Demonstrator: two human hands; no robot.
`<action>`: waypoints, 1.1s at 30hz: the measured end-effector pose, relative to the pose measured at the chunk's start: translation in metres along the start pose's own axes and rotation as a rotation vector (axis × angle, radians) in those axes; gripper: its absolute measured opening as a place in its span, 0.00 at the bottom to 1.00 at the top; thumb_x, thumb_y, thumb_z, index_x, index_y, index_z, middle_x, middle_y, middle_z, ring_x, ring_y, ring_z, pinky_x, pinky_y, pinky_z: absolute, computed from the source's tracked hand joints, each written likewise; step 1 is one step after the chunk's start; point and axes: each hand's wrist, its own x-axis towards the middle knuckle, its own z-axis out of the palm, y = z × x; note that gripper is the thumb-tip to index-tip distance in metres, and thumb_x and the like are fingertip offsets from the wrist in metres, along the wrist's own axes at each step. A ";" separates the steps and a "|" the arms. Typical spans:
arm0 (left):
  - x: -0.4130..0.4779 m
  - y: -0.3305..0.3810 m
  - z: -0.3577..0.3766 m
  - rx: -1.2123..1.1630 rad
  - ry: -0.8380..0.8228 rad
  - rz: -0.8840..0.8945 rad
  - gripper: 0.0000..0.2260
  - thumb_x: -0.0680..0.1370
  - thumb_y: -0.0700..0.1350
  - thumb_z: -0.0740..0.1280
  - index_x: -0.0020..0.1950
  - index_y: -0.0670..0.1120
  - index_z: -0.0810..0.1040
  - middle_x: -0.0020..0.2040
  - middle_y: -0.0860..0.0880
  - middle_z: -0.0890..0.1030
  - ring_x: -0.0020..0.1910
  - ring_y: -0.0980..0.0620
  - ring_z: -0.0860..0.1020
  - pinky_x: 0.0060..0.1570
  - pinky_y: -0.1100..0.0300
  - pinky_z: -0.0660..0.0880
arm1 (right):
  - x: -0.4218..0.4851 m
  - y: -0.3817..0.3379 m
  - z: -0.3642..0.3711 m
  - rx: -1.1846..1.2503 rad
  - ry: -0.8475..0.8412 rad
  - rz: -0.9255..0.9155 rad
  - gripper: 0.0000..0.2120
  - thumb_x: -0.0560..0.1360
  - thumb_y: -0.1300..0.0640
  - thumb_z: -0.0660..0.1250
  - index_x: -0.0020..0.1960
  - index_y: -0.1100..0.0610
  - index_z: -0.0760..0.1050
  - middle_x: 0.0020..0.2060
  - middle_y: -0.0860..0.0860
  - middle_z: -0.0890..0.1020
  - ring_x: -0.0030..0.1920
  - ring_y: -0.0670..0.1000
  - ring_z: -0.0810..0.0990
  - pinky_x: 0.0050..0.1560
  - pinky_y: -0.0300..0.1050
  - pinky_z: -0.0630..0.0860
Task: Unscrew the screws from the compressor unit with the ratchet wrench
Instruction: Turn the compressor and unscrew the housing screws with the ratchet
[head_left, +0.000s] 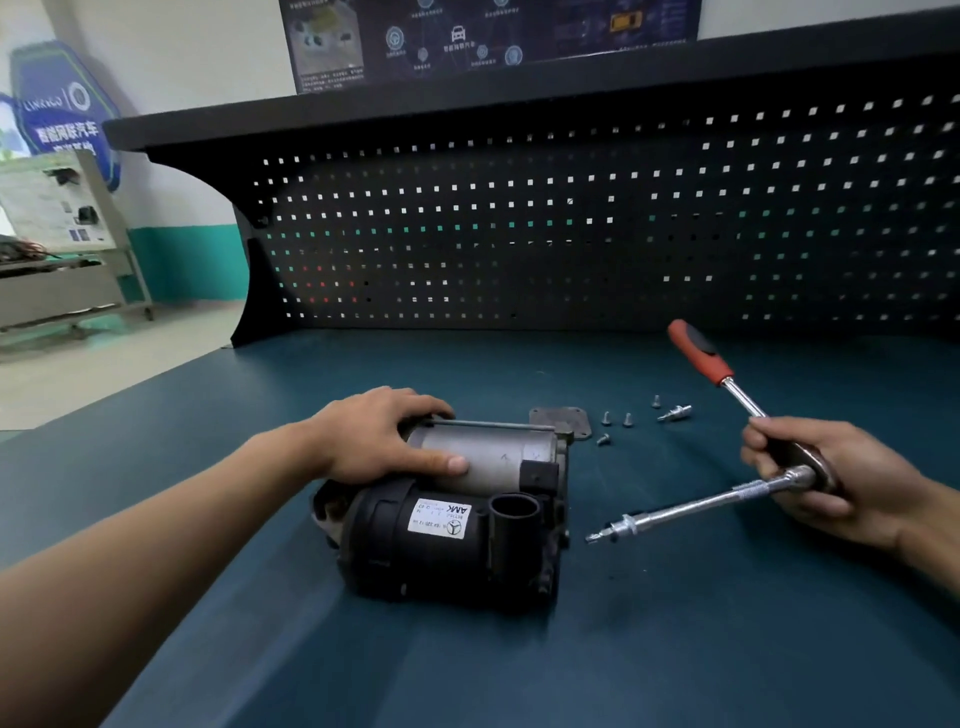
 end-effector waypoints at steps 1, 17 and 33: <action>0.001 0.000 -0.001 -0.005 0.001 -0.004 0.43 0.59 0.82 0.56 0.69 0.63 0.71 0.60 0.60 0.75 0.61 0.56 0.72 0.65 0.50 0.69 | 0.000 -0.002 0.001 0.014 0.001 -0.010 0.11 0.74 0.54 0.62 0.37 0.59 0.71 0.29 0.55 0.72 0.11 0.46 0.59 0.15 0.31 0.51; 0.021 0.000 0.024 0.003 0.321 -0.179 0.35 0.64 0.79 0.47 0.55 0.63 0.79 0.55 0.61 0.80 0.57 0.53 0.77 0.51 0.53 0.72 | -0.005 0.012 0.021 -0.296 -0.022 -0.171 0.13 0.74 0.53 0.65 0.42 0.65 0.72 0.33 0.62 0.79 0.18 0.54 0.70 0.15 0.37 0.64; 0.043 -0.020 0.021 -0.166 0.452 -0.138 0.17 0.67 0.74 0.56 0.40 0.67 0.79 0.42 0.67 0.80 0.48 0.57 0.77 0.47 0.55 0.67 | -0.001 0.044 0.080 -0.406 0.029 -0.432 0.16 0.74 0.48 0.65 0.42 0.62 0.72 0.33 0.54 0.80 0.25 0.56 0.75 0.24 0.40 0.70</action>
